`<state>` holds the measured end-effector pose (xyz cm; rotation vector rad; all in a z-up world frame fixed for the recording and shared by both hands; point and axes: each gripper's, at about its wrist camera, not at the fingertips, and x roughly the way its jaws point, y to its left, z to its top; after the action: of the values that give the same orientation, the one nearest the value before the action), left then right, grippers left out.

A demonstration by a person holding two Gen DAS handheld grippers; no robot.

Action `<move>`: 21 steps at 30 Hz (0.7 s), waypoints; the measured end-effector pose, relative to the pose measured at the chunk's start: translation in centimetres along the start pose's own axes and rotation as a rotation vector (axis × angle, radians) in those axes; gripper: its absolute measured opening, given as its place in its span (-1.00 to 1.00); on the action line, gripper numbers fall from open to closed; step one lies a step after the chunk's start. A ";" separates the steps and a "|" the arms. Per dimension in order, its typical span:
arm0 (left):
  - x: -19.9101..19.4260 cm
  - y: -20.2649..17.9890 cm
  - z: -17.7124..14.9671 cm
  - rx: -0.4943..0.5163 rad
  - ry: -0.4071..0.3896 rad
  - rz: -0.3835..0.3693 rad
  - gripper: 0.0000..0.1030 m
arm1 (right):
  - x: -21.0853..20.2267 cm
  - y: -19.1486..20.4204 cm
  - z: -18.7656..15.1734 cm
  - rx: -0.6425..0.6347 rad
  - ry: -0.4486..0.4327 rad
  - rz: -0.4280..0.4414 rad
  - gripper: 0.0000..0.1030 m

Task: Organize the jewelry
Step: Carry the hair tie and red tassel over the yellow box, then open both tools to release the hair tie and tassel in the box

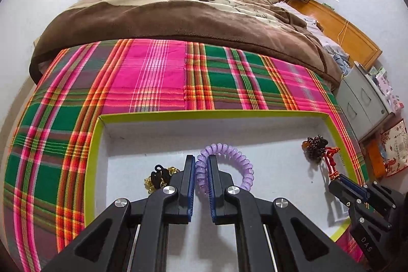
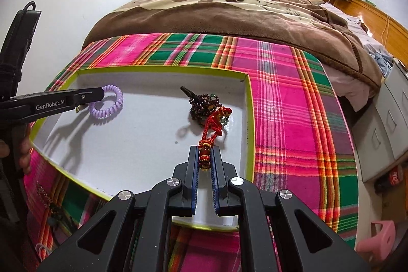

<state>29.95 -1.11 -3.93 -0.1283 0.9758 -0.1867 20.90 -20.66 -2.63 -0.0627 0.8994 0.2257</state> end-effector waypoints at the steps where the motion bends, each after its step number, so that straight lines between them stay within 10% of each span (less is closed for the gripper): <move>1: 0.0 0.0 0.0 0.000 -0.002 0.002 -0.82 | 0.0 0.0 0.0 -0.001 -0.002 0.002 -0.82; 16: 0.0 -0.3 -0.1 0.008 -0.004 -0.016 -0.81 | 0.1 0.0 0.1 -0.005 -0.008 -0.008 -0.77; 21: -0.6 -0.3 -0.3 -0.002 -0.022 -0.039 -0.53 | -0.1 0.0 0.1 -0.010 -0.012 -0.012 -0.66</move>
<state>29.33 -1.25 -3.57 -0.1504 0.9523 -0.2194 20.92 -20.67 -2.51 -0.0758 0.8859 0.2197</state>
